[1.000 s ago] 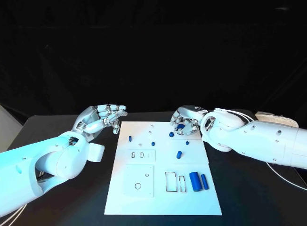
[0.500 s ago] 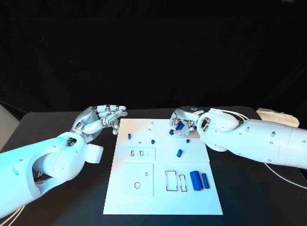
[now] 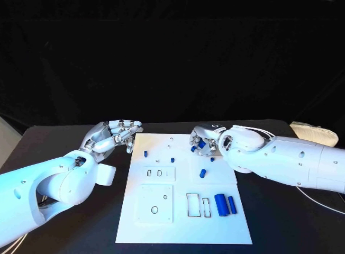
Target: Assemble the parts on the task board
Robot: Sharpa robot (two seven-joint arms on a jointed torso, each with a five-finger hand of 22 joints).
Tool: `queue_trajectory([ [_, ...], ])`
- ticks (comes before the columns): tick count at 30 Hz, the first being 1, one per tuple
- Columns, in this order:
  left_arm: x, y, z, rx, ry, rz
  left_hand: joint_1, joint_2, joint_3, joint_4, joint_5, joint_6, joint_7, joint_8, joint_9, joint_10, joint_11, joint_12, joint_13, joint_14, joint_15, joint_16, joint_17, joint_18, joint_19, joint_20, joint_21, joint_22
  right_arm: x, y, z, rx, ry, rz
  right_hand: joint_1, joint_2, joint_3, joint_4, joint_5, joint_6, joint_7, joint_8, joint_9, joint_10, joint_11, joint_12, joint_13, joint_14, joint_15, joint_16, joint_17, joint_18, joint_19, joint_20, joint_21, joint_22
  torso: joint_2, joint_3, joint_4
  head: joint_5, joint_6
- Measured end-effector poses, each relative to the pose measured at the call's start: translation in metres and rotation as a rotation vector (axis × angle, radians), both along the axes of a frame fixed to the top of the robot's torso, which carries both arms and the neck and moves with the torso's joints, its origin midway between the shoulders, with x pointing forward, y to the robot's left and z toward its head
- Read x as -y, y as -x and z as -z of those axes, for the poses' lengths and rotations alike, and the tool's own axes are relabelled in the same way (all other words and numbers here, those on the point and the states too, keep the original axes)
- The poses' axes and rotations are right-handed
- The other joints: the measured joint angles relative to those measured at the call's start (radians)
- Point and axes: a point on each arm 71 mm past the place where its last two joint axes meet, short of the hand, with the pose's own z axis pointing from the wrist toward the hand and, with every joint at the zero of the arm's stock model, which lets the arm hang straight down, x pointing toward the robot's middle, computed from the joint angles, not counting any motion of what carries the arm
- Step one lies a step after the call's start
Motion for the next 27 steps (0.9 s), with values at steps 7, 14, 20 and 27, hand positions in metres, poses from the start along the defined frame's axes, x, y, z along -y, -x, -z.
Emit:
queue_trajectory([
  [7,-0.0004,-0.0002,0.0002,-0.002,0.000,-0.001,0.000,0.000,0.000,0.000,0.000,0.000,0.000,0.000,0.000,0.000,0.000,0.000,0.000,0.000,0.000,0.000,0.000,0.000,0.000,0.000,0.000,0.000,-0.0025,-0.0004,0.0017,-0.002,0.005,-0.003,0.000,0.000,0.004,0.004,0.000,0.000,0.000,0.000,0.005,0.000,0.000,0.000,0.001,0.000,0.000,0.008,0.003,0.000,0.000,0.000,0.000,0.000,0.005,0.0000,0.0001,0.003,0.003],
  [14,-0.0008,-0.0005,0.0004,-0.004,-0.001,-0.002,0.000,0.000,0.000,0.000,0.000,-0.004,0.004,0.000,0.000,-0.004,0.004,0.000,0.000,0.000,0.000,0.000,-0.001,0.000,0.000,0.000,0.000,0.001,-0.0017,-0.0011,0.0031,-0.002,0.011,0.001,0.000,0.000,0.008,0.008,0.000,0.000,0.000,0.000,0.009,0.006,-0.005,0.000,0.001,0.000,0.000,0.012,0.004,0.000,0.000,0.000,0.004,0.000,0.009,0.0006,-0.0006,0.002,0.003],
  [20,-0.0016,-0.0011,0.0007,-0.006,-0.002,-0.004,0.000,0.000,0.000,0.000,0.000,-0.004,0.004,0.000,0.000,-0.004,0.004,0.000,0.000,0.000,0.000,0.000,-0.001,0.000,0.000,0.000,0.000,0.001,-0.0020,-0.0014,0.0026,0.003,0.011,0.001,0.010,0.011,0.014,0.014,0.000,0.011,-0.009,0.010,0.018,0.028,-0.009,0.000,0.003,0.000,0.000,0.016,0.006,0.000,0.002,-0.002,0.008,0.000,0.012,0.0012,0.0000,0.000,0.004],
  [27,-0.0018,-0.0013,0.0009,-0.008,-0.002,-0.006,-0.004,0.004,0.003,-0.003,0.000,-0.004,0.004,0.000,0.001,-0.004,0.004,0.000,0.000,0.000,0.000,0.000,-0.001,0.000,-0.004,-0.004,0.000,0.001,-0.0026,-0.0008,0.0025,0.015,0.002,0.001,0.034,0.043,0.040,0.005,-0.019,0.069,-0.032,0.046,0.044,0.103,-0.030,0.013,0.011,-0.002,-0.017,0.029,0.011,0.000,0.016,-0.016,0.026,0.000,0.014,0.0019,0.0000,0.000,0.005],
])
